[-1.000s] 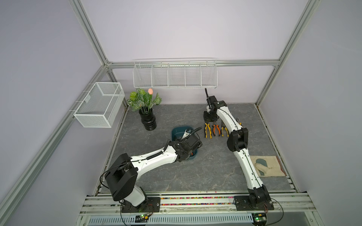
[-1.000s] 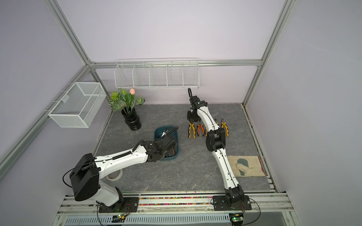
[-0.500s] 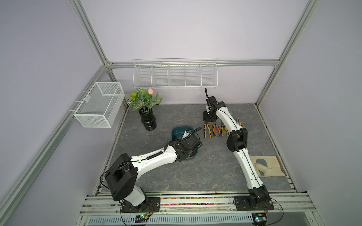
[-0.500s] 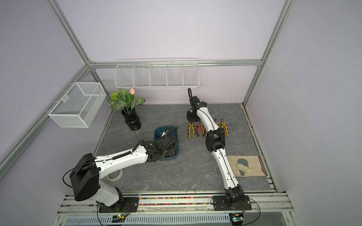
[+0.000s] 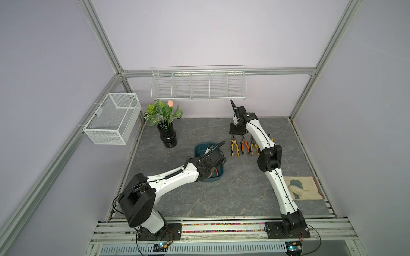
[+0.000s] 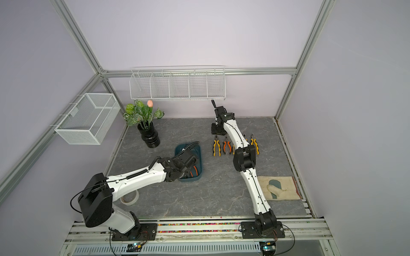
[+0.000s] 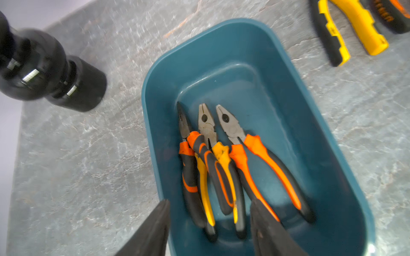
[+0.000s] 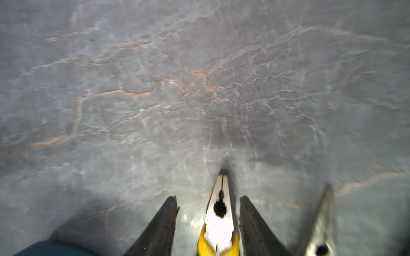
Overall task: Take the pliers out of the storage box
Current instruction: Place the pliers at the center of the board, then pick up the pliers from the storage box.
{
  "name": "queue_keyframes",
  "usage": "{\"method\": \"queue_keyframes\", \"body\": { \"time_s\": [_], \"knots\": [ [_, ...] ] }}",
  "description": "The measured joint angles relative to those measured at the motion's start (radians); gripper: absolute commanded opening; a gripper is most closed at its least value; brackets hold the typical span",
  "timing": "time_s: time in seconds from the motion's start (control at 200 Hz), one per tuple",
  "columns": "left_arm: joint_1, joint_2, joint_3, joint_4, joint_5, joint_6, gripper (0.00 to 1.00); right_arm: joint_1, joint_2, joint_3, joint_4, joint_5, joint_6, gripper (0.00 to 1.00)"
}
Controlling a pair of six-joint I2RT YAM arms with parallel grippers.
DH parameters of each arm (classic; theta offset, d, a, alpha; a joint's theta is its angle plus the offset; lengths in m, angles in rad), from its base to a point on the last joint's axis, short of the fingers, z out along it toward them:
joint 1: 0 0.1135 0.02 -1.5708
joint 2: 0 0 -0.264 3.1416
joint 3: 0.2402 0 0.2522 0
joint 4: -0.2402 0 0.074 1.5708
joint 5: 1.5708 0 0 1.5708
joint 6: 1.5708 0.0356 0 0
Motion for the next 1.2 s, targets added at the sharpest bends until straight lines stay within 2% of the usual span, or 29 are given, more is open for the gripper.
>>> {"method": "queue_keyframes", "body": {
  "time_s": [0.13, 0.24, 0.385, 0.545, 0.695, 0.815, 1.02, 1.199],
  "knots": [
    [0.074, 0.011, 0.007, -0.016, 0.068, 0.001, 0.63, 0.013, -0.145, -0.124, -0.032, 0.015, -0.001, 0.47],
    [0.082, 0.068, 0.055, -0.050, 0.101, 0.001, 0.63, 0.037, -0.343, -0.373, 0.019, 0.022, -0.005, 0.48],
    [0.082, 0.149, 0.104, -0.072, 0.148, -0.007, 0.62, 0.076, -0.650, -0.733, 0.189, 0.012, 0.012, 0.48],
    [0.082, 0.198, 0.133, -0.100, 0.175, -0.034, 0.57, 0.076, -0.871, -0.985, 0.318, -0.005, 0.034, 0.48],
    [0.082, 0.230, 0.155, -0.127, 0.183, -0.065, 0.50, 0.074, -0.978, -1.184, 0.394, -0.010, 0.055, 0.48],
    [0.082, 0.237, 0.161, -0.144, 0.189, -0.101, 0.48, 0.074, -1.024, -1.294, 0.431, -0.016, 0.068, 0.48],
    [0.094, 0.237, 0.161, -0.162, 0.217, -0.200, 0.47, 0.074, -1.088, -1.409, 0.483, -0.027, 0.075, 0.47],
    [0.136, 0.239, 0.143, -0.147, 0.282, -0.272, 0.37, 0.072, -1.121, -1.458, 0.523, -0.039, 0.075, 0.47]
  ]
}}
